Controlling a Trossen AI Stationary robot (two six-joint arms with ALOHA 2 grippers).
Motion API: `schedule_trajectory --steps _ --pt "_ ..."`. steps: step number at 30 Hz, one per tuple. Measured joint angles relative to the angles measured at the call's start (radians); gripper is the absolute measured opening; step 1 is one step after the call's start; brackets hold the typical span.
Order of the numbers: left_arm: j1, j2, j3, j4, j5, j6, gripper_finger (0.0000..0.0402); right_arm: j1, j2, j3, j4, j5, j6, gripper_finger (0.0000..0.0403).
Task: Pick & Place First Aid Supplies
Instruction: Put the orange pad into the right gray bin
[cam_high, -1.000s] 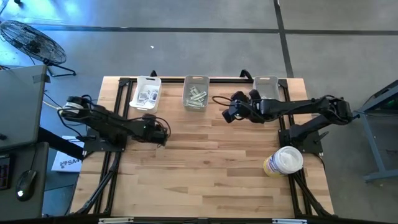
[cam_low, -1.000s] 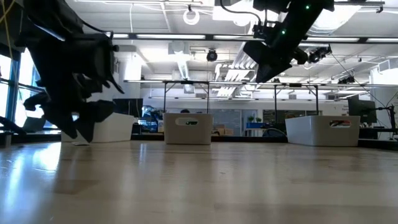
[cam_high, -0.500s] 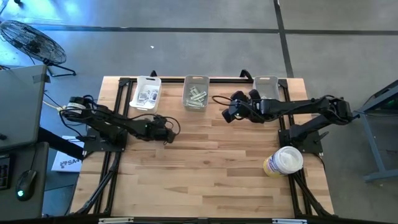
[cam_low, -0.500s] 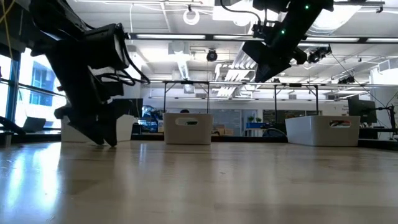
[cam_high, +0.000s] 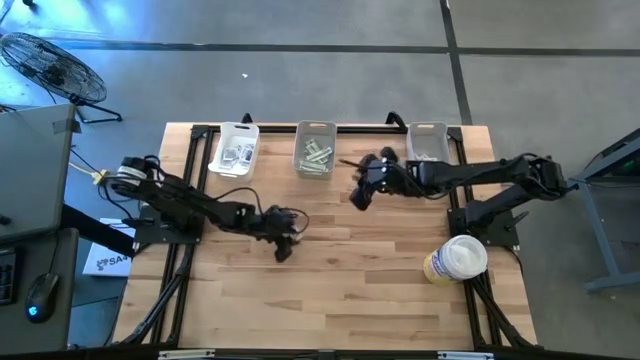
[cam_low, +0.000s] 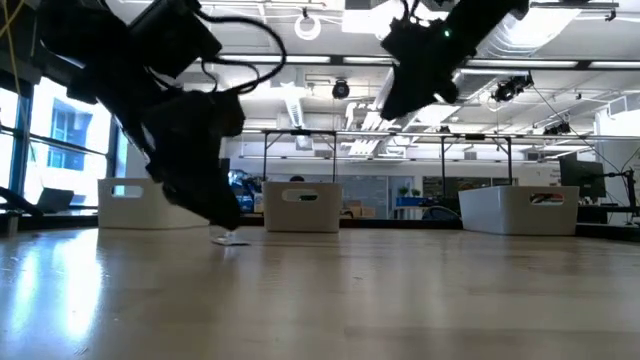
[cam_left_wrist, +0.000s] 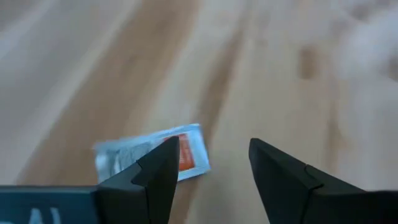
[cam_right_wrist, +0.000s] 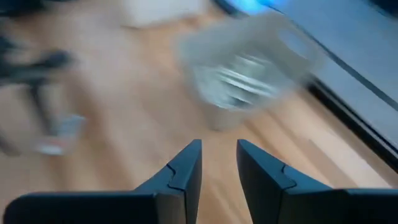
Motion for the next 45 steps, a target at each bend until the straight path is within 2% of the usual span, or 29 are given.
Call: schedule_trajectory --steps 3,6,8,11,15,18,21,27,32,37,45 --pt "-0.016 0.015 -0.001 0.085 0.056 0.127 0.0192 0.04 0.018 0.002 0.121 -0.153 -0.128 0.0094" --pt "-0.018 0.015 0.001 0.106 0.091 0.171 0.0192 0.096 0.068 0.002 0.226 -0.312 -0.225 0.0094" --pt "-0.017 0.007 0.0 0.079 0.101 0.171 0.0192 0.133 0.118 0.002 0.293 -0.357 -0.246 0.0094" --pt "-0.017 -0.017 0.001 0.005 0.069 0.163 0.0192 0.178 0.212 0.002 0.392 -0.372 -0.241 0.0094" --pt "-0.034 -0.063 0.0 -0.149 -0.049 0.104 0.0192 0.22 0.364 0.002 0.541 -0.305 -0.053 0.0094" --pt "-0.05 -0.092 0.0 -0.254 -0.146 0.063 0.0192 0.249 0.482 0.051 0.564 -0.263 0.081 0.0094" --pt "-0.047 -0.093 0.0 -0.281 -0.195 0.031 0.0192 0.271 0.584 0.135 0.537 -0.216 0.158 0.0094" --pt "-0.047 -0.029 0.0 -0.265 -0.214 0.032 0.0192 0.279 0.73 0.316 0.367 -0.119 0.24 0.0094" --pt "-0.048 0.013 0.003 -0.255 -0.244 0.044 0.0192 0.279 0.784 0.383 0.334 -0.027 0.252 0.0094" --pt "-0.048 0.016 0.001 -0.222 -0.252 0.078 0.0192 0.279 0.824 0.397 0.363 -0.011 0.19 0.0094" --pt "-0.047 0.018 0.0 -0.179 -0.247 0.107 0.0192 0.281 0.851 0.388 0.381 0.004 0.183 0.0082"
